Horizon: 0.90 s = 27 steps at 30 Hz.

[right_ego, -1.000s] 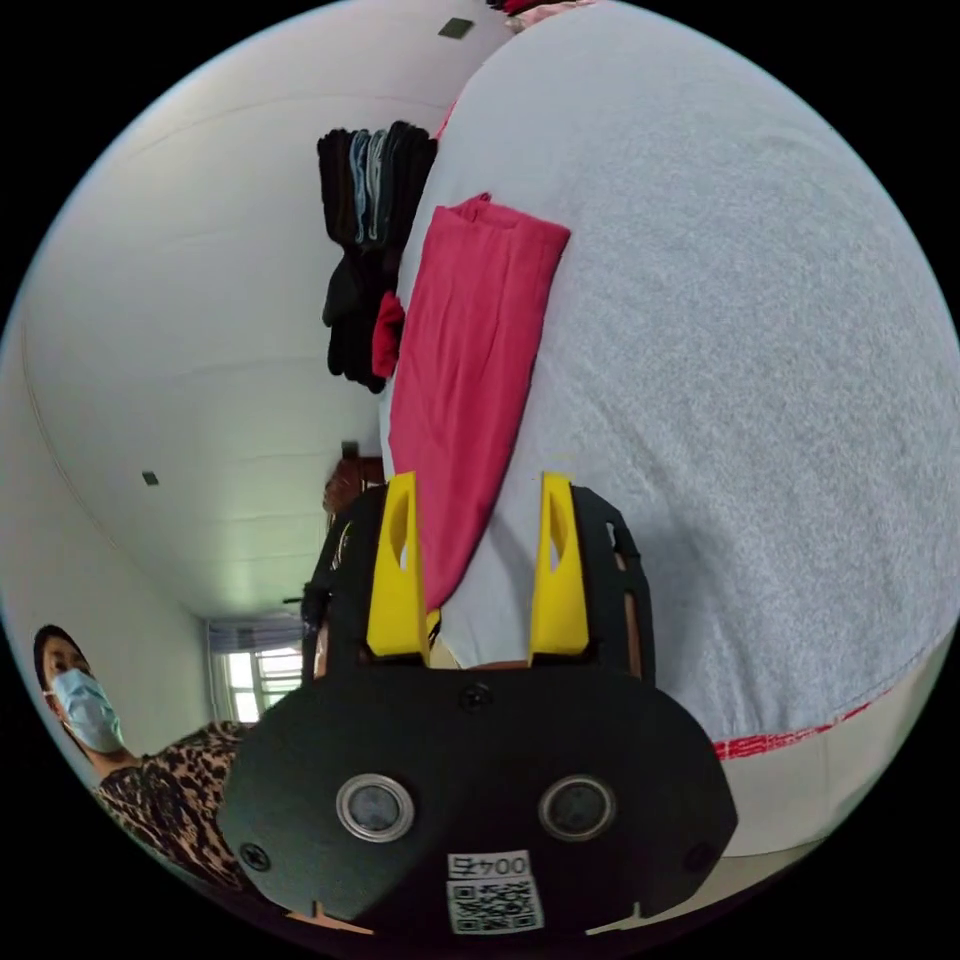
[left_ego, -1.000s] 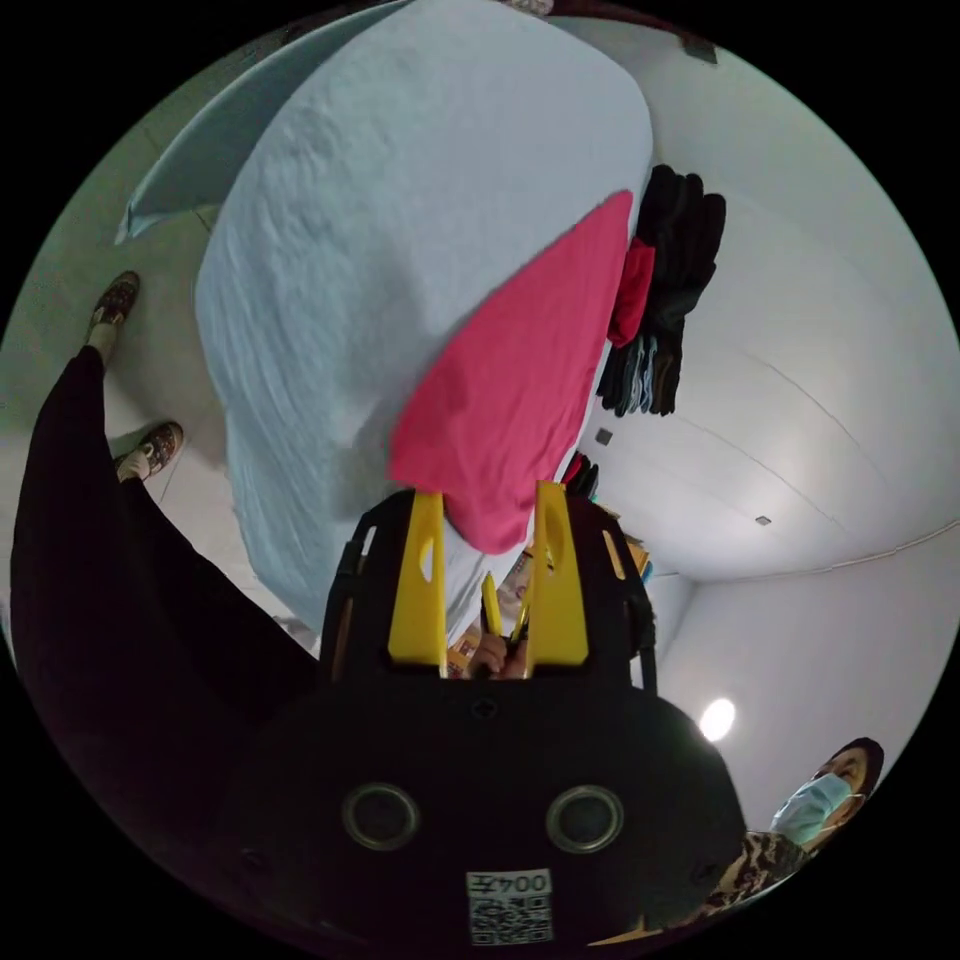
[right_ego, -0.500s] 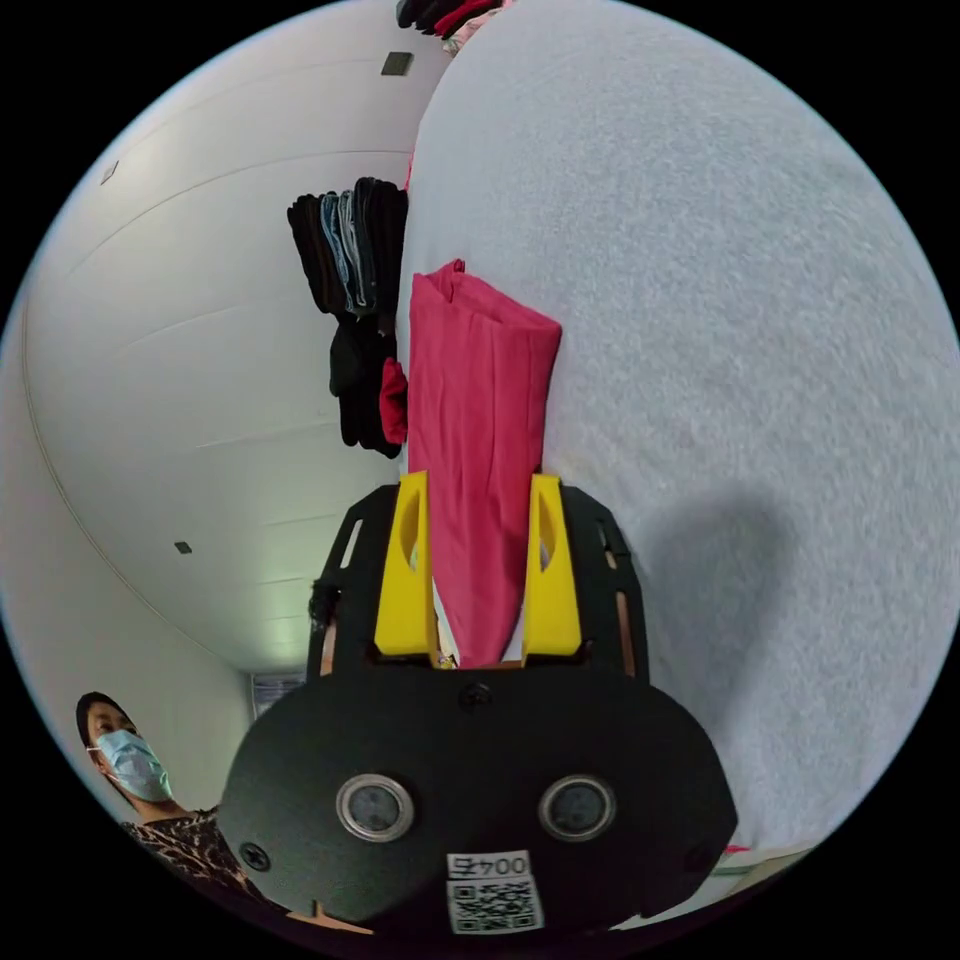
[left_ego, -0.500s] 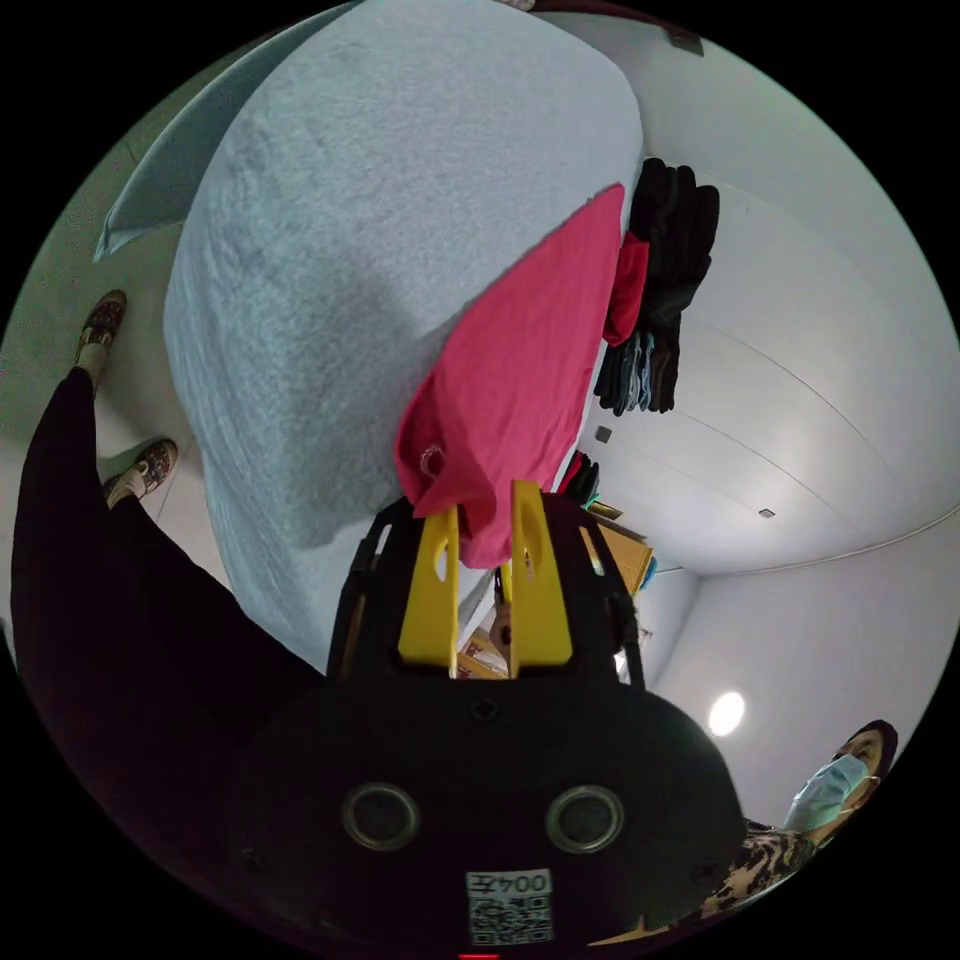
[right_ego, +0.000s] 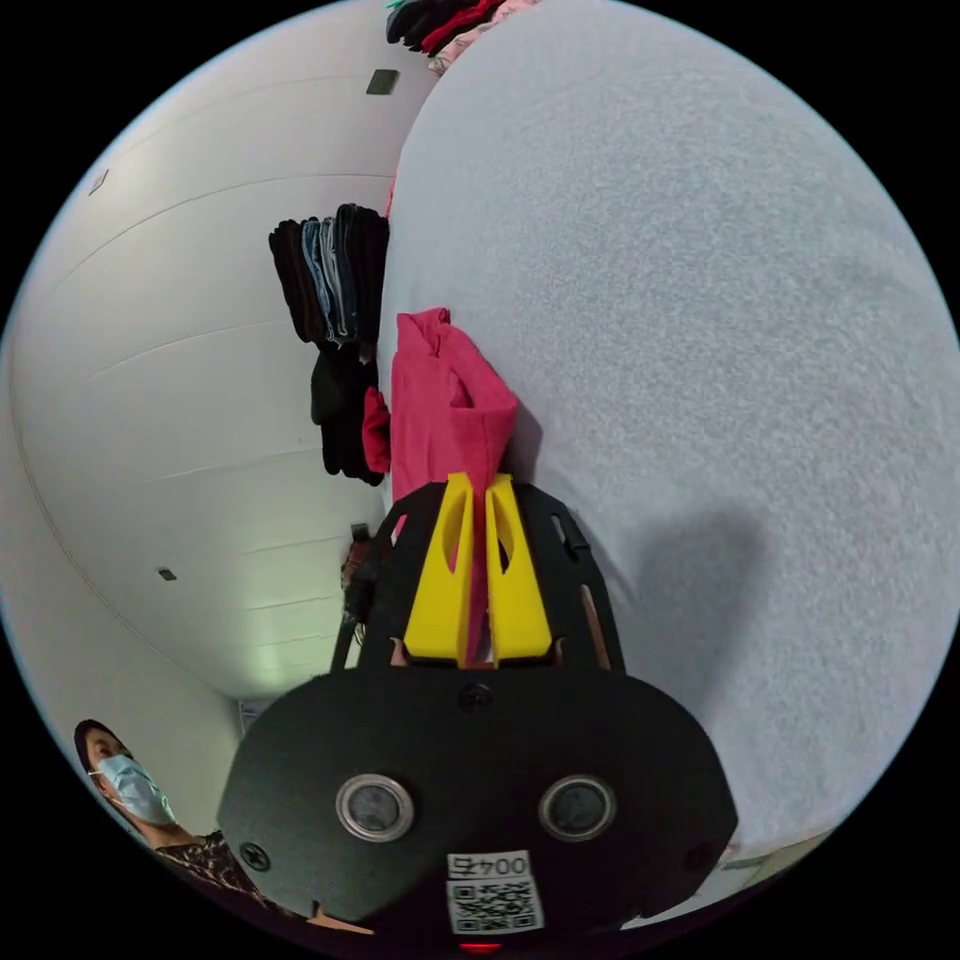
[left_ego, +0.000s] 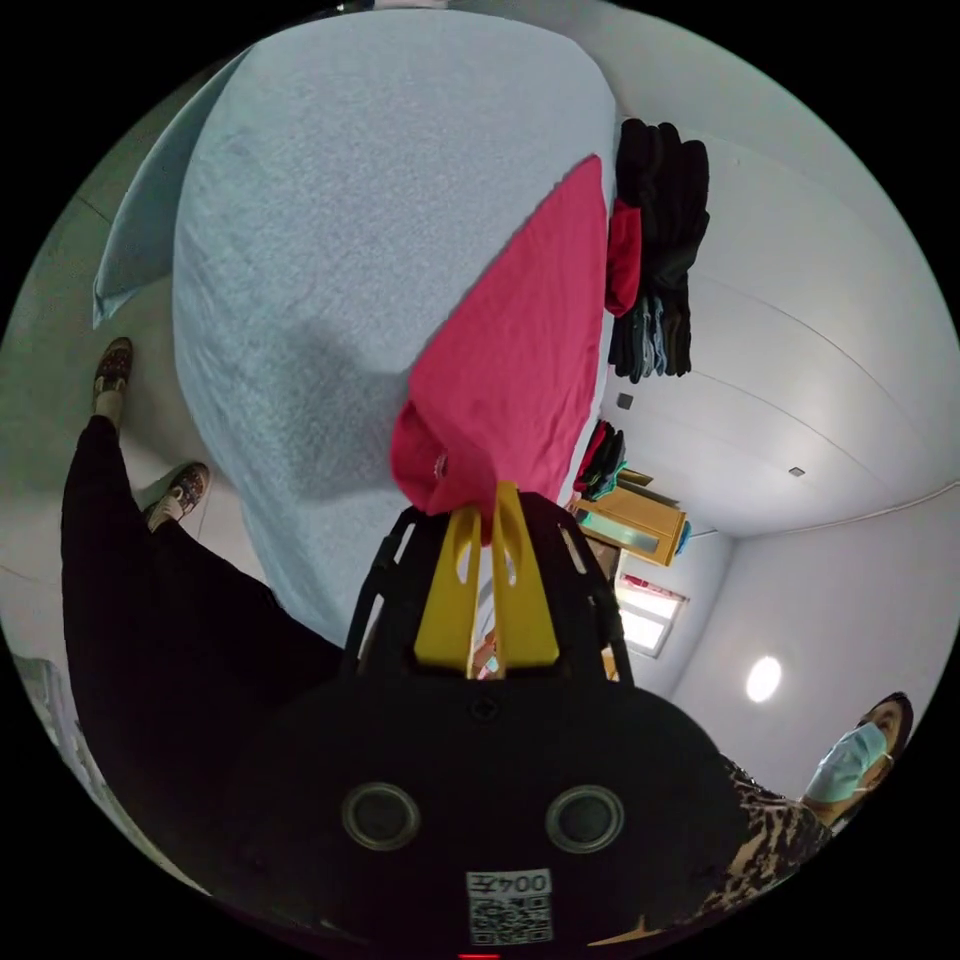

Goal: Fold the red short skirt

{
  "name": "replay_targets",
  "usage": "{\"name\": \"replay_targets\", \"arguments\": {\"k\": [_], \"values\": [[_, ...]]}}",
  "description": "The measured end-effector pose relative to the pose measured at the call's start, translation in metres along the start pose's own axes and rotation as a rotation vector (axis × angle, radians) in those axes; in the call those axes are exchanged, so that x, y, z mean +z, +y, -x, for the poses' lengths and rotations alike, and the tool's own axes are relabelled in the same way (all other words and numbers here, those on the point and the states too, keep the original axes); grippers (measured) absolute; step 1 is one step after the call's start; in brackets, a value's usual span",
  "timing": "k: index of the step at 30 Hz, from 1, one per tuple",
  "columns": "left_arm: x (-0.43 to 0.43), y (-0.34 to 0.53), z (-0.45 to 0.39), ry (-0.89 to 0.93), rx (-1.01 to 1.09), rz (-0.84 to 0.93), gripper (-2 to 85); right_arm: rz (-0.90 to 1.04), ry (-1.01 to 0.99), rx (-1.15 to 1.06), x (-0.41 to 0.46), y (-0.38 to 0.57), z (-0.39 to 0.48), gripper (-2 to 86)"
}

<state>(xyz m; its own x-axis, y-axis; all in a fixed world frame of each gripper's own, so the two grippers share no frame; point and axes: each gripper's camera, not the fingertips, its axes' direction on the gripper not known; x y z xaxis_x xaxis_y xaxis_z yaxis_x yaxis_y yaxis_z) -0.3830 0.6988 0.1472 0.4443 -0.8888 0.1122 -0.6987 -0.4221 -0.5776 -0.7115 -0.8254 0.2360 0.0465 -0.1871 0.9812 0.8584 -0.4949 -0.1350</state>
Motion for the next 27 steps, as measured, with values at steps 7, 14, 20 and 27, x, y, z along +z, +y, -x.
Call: {"name": "replay_targets", "arguments": {"k": [7,14,20,27], "values": [[-0.027,0.017,-0.031,-0.001,0.082,0.059,3.8,0.018,0.068,-0.058,-0.033,0.039,0.012,-0.1],[-0.077,0.049,-0.053,-0.096,0.18,0.15,4.1,0.089,0.137,-0.036,-0.076,0.126,-0.007,-0.1],[-0.108,0.081,-0.043,0.009,0.069,0.097,3.7,0.075,0.052,0.08,-0.085,0.166,-0.025,0.0],[-0.103,0.056,-0.139,0.031,0.22,0.093,3.2,0.044,0.045,-0.081,-0.06,0.118,0.057,0.1]]}}
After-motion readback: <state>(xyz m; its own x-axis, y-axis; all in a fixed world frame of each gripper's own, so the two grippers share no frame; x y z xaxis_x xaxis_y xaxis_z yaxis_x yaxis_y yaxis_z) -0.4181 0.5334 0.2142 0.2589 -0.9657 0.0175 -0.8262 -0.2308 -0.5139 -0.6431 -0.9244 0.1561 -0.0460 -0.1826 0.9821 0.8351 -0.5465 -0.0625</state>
